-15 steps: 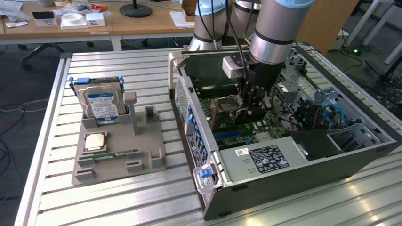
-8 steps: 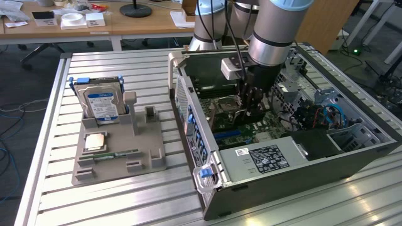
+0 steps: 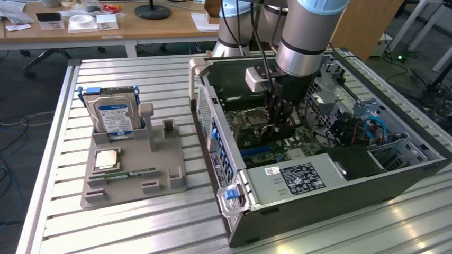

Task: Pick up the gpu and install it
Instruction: 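Insert the gpu into the slot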

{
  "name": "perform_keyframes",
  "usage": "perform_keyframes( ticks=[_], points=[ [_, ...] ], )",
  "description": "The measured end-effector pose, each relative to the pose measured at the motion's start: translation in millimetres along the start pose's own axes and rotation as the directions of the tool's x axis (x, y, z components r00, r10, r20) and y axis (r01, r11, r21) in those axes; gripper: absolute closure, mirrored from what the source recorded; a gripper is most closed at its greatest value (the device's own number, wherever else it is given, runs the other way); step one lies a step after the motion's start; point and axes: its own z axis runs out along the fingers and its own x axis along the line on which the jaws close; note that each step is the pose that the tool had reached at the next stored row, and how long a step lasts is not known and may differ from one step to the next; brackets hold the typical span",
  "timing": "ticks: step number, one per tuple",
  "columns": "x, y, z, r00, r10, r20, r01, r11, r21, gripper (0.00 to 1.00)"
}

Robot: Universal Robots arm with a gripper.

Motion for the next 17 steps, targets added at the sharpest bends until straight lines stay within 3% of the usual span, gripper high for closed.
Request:
perform_keyframes(
  ticks=[17],
  points=[
    [3.5, 7.1, 0.0, 1.0, 0.0, -0.0001, 0.0, 1.0, -0.0001, 0.74]
  ],
)
